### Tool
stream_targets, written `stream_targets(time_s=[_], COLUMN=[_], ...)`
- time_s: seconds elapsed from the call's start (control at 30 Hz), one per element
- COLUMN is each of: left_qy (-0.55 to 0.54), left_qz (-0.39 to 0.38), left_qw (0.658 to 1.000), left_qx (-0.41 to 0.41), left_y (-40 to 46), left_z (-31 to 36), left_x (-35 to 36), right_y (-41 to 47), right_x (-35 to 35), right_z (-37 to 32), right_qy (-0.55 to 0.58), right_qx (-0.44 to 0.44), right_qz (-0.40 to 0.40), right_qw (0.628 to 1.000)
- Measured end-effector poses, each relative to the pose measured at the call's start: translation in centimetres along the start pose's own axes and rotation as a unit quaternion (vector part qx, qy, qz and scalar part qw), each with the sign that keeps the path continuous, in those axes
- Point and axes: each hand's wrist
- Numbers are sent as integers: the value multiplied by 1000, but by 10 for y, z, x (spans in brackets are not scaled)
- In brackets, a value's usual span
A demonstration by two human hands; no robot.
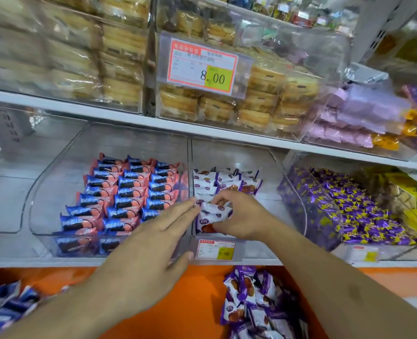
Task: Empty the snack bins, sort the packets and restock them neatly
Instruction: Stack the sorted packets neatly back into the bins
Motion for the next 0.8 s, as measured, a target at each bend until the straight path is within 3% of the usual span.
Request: stream_targets(time_s=[0.57, 0.8], left_qy=[-3, -3], left_qz=[6, -8], left_qw=[1000, 1000], left_qx=[20, 17], left_y=[-1, -3], left_z=[-6, -7], left_x=[7, 7], right_y=[16, 8], right_x=[6, 1], right_z=[-8, -7], right_qy=[-79, -43], right_qx=[-49, -31], right_qz=[41, 23], right_qw=[995, 998])
Point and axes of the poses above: each hand's wrist, its own y-axis towards the middle knuckle, its own x-axis out of the palm, z = x × y, and after that the axes turned 13 degrees about x, right-handed
